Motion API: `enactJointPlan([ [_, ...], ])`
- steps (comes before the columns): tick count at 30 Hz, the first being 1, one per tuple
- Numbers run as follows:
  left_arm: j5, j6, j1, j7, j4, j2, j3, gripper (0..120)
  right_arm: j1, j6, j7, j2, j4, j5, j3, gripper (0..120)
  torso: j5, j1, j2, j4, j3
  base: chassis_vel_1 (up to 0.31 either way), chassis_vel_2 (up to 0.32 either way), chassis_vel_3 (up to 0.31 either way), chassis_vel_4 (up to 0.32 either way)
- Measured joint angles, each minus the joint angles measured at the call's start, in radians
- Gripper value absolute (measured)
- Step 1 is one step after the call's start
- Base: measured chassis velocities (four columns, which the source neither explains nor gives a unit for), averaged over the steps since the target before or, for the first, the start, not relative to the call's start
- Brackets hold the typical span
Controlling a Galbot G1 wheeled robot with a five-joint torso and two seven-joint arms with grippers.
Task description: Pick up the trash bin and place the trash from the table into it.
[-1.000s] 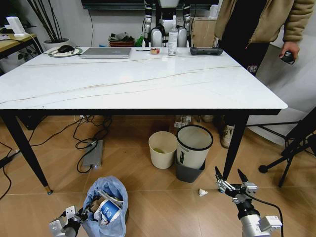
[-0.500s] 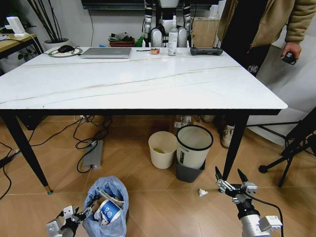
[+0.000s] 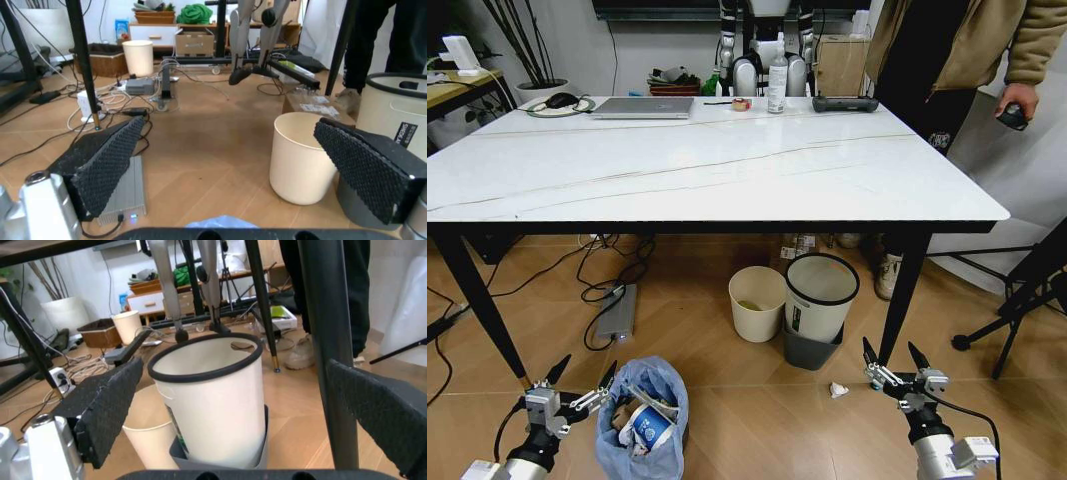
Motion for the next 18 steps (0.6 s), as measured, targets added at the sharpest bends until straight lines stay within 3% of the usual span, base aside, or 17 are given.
enactJointPlan([
  [18, -0.003, 0.008, -0.006, -0.004, 0.011, -0.001, 0.003, 100, 0.000, 0.000, 0.000, 0.000, 0.000, 0.000, 0.000, 100, -0.0003, 0.000, 0.000, 0.0000, 0.000, 0.000, 0.000, 0.000, 0.000],
])
